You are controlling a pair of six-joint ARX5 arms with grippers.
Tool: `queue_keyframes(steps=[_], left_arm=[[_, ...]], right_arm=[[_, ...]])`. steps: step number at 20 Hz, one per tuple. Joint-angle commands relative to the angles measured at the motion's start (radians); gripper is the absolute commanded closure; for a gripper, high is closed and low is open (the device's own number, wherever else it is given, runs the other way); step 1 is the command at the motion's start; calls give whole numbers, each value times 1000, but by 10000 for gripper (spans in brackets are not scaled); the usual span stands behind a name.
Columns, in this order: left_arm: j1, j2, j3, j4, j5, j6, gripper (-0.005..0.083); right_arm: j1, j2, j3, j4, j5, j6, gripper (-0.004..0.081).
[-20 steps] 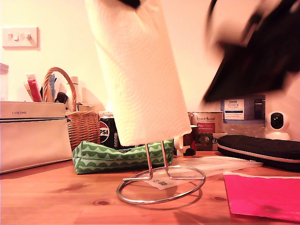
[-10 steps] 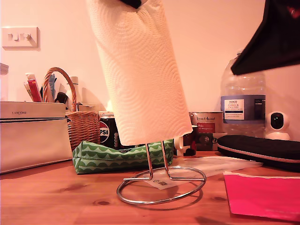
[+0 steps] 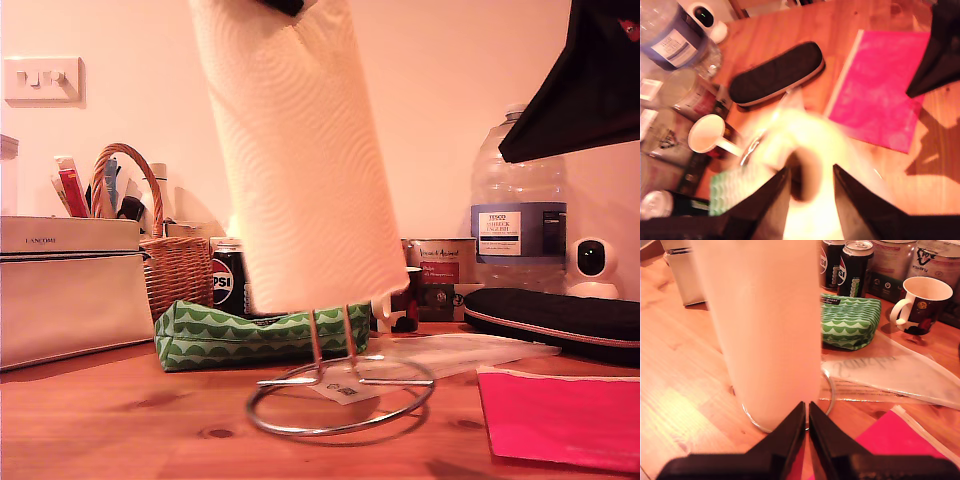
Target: Insert the paper towel roll into the metallic stand.
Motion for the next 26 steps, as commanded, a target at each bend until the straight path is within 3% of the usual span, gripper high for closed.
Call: queue_keyframes(steps=[1,3,6,13,15,19,24,26], left_arm=[[-3,-4,24,-2,4,5,539],[-3,-4,42,-25,3,5,601],[-3,-5,59,-52,3,3,802],[2,-58,61,-104,0,-100,794],[10,-58,61,-130,7,-124,794],[53,-64,60,-147,7,-149,794],[73,-90,5,-134,-6,-201,794],[110,-133,-58,-80,-19,-226,794]], right_arm=[[4,1,-9,7,14,0,781],[4,1,-9,7,19,0,781],[4,1,-9,26,22,0,781],[2,-1,-8,146,50,-7,781],[-27,0,-8,155,68,-47,781],[-211,-1,-8,154,24,-58,781],[-494,-34,-8,154,-224,-76,781],[-561,-54,-9,154,-257,-76,781]])
